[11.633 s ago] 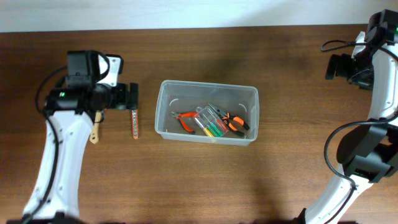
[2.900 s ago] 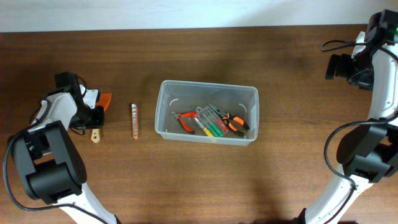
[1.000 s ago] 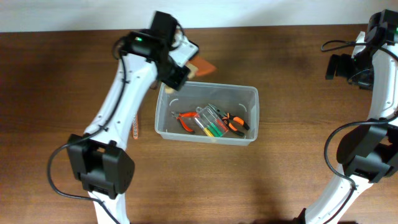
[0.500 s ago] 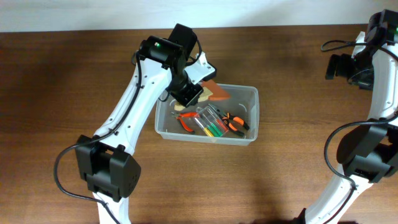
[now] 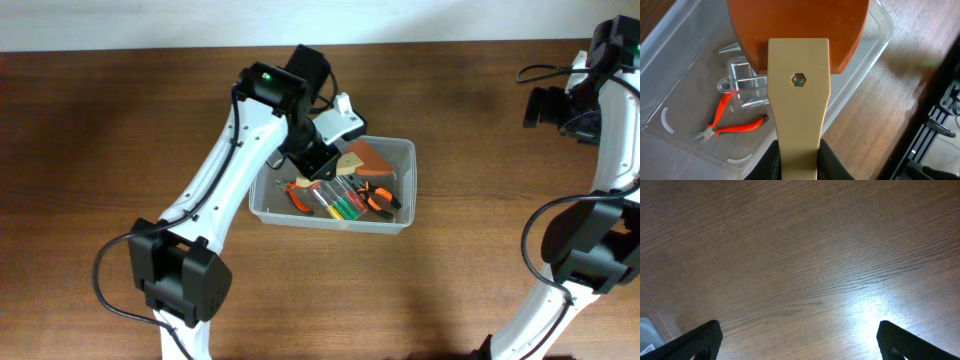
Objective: Pack container
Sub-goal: 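Lower the scraper into the clear box and open the left gripper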
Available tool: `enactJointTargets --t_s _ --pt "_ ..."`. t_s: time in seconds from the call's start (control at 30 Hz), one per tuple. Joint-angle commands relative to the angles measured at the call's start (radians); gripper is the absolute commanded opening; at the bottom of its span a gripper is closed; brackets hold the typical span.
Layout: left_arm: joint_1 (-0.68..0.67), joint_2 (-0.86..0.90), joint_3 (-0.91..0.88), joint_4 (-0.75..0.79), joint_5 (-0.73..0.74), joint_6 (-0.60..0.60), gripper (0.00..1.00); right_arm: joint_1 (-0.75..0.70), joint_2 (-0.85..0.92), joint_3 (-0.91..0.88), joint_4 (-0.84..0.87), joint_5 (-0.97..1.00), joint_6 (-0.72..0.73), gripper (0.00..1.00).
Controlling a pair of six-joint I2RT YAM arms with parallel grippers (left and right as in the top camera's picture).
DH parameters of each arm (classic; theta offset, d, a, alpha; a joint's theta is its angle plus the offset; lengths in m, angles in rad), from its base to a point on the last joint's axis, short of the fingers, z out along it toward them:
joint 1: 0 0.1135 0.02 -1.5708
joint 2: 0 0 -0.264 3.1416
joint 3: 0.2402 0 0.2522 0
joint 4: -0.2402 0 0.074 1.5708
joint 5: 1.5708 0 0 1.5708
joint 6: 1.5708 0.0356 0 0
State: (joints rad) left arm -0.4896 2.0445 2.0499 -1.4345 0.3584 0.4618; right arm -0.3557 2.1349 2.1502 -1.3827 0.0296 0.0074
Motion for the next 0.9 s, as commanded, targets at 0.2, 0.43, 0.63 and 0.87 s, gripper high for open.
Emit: enactJointTargets --t_s 0.2,0.43,0.63,0.87 --pt "-0.031 -0.03 -0.052 0.032 -0.095 0.027 0.02 0.002 0.0 -0.005 0.0 0.006 0.009 0.99" --pt "-0.031 -0.029 -0.137 0.114 -0.097 0.026 0.02 0.002 0.0 -0.005 0.0 0.006 0.009 0.99" --pt "-0.031 -0.026 -0.157 0.172 -0.097 0.026 0.02 0.002 0.0 -0.005 0.0 0.006 0.009 0.99" --pt "-0.031 0.028 -0.202 0.217 -0.097 0.026 0.02 0.002 0.0 -0.005 0.0 0.006 0.009 0.99"
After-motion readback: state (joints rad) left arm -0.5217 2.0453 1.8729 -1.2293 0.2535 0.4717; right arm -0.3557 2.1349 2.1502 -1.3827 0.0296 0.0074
